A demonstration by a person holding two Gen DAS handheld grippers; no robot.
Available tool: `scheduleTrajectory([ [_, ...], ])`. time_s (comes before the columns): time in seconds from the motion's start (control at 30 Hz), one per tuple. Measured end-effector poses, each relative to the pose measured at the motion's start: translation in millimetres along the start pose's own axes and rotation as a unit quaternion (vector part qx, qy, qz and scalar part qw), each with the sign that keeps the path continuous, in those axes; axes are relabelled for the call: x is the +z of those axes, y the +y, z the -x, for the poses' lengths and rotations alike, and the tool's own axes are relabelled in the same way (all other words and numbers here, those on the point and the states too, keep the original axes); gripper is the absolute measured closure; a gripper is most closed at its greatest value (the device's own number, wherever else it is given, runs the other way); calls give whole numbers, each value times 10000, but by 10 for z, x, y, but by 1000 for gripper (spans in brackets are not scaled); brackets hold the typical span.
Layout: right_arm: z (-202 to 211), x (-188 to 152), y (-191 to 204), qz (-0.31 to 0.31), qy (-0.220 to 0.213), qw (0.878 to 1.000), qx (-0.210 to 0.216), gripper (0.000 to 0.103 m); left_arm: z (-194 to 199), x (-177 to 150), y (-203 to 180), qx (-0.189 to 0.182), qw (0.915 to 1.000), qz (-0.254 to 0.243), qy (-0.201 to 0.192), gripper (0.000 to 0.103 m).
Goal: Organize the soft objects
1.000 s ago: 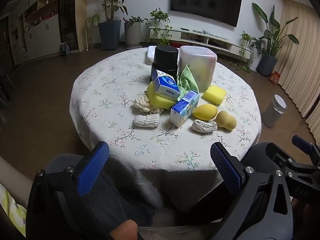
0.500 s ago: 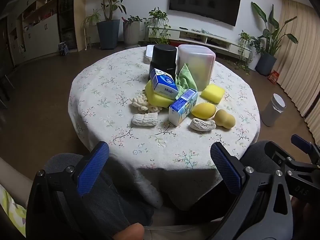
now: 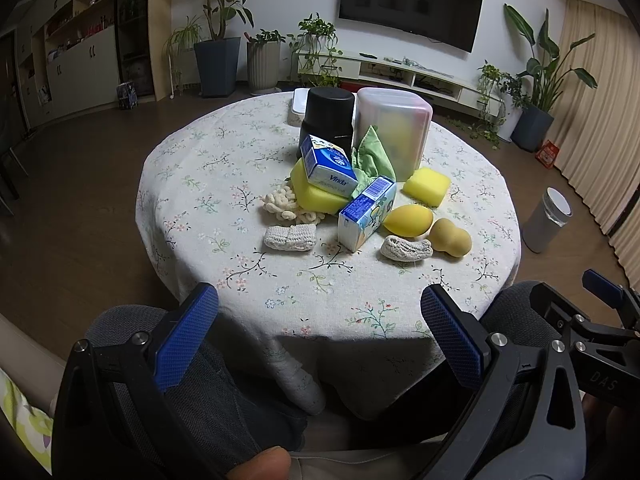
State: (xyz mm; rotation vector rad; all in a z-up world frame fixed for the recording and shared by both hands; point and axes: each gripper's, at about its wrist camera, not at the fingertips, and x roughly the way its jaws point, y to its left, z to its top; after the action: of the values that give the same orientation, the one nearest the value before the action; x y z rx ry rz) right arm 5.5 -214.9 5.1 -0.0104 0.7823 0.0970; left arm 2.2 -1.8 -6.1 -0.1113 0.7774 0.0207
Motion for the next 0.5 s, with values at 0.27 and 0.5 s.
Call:
scheduleTrajectory([
  [0.27,-3,-2,1,-4,2,10000,-2,0,0,5,5,-1,10000,-1,0,0],
  [0.5,-5,-3,1,-5,-2,10000,-4,0,-6,-10,-12,-18,10000,-10,6,0],
])
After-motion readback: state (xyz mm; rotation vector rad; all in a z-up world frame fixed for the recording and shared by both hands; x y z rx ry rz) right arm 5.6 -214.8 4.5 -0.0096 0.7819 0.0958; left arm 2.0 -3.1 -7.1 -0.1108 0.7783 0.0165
